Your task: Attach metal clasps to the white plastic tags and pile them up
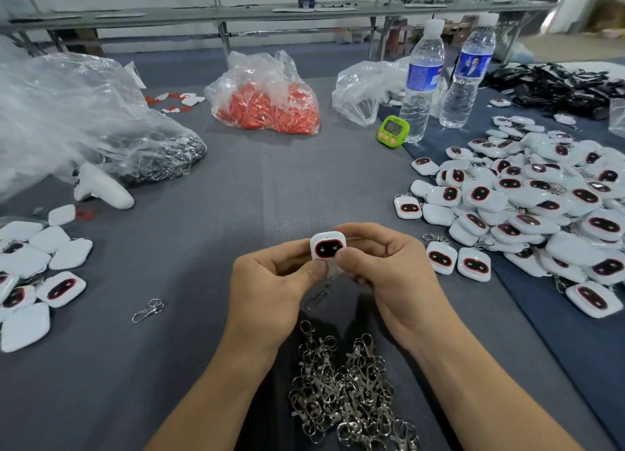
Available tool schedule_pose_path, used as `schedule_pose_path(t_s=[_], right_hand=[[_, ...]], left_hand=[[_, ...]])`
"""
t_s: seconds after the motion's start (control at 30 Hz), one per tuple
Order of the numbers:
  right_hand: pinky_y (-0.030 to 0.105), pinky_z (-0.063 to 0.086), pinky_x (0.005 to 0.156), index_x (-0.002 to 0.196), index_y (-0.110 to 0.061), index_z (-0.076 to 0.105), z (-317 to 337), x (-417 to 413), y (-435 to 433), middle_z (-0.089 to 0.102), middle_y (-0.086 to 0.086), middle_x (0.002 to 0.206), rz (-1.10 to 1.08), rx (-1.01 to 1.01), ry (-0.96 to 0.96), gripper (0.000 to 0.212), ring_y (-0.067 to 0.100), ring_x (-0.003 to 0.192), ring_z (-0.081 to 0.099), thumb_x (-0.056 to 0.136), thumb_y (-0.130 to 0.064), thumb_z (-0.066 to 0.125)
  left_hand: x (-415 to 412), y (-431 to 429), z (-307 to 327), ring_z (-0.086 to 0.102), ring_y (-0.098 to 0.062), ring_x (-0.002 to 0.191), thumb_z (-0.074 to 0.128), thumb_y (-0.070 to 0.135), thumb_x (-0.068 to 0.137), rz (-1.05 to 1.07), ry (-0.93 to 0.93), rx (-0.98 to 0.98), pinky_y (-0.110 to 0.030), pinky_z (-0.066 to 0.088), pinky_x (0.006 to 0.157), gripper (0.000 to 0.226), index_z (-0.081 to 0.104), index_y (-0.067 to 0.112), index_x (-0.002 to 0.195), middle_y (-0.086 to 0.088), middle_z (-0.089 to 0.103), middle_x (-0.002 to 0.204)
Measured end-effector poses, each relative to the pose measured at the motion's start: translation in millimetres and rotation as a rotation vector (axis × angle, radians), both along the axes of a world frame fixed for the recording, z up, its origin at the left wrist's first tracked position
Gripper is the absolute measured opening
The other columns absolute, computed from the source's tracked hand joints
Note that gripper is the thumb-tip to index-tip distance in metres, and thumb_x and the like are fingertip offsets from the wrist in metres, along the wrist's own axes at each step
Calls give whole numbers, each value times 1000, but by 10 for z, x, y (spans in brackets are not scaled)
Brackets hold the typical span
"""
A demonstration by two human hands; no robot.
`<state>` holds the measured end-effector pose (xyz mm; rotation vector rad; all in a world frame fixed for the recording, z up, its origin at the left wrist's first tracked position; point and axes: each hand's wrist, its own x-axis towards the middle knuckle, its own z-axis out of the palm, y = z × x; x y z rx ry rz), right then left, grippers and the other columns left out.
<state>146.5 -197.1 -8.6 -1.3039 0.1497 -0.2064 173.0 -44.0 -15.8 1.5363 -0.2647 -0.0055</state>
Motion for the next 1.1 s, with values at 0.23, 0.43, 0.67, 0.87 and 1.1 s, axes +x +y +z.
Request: schedule_pose_path(t_s=[0.23,0.43,0.67,0.87,1.1], right_hand=[[35,61,77,89,-26,75,-63,-45,218,78,-9,82,-126,-487,-3,9,9,79,75,83,-19,79],[41,61,82,107,-12,75,17,-46,261,77,17,104,183,155,103,23,28,96,75,100,-1,57],[23,53,52,85,-5,73,60,-4,177,72,12,70,30,357,318,22,15,54,67,98,-3,56],[22,61,76,101,0,74,278,-42,-560,75,13,107,-257,857,-20,24,19,91,76,80,-11,71],[21,59,66,104,-4,72,76,50,-230,78,5,85,-241,305,97,23,17,82,76,88,9,62]], left_hand=[[-107,-3,51,72,6,72,85,35,79,245,-184,260,-9,53,64,18,78,48,89,25,74,77],[-195,-92,30,73,3,82,82,10,75,149,-255,328,-25,61,74,54,72,45,115,25,75,89],[-170,-83,34,62,-4,54,69,22,77,232,-117,207,-25,52,65,67,54,42,140,8,69,62],[-130,-61,26,60,-3,54,70,20,89,295,-49,278,-25,52,68,49,63,41,133,9,68,64],[-288,-147,70,63,-2,73,73,16,88,270,-310,516,-8,42,79,69,48,36,149,19,65,69]])
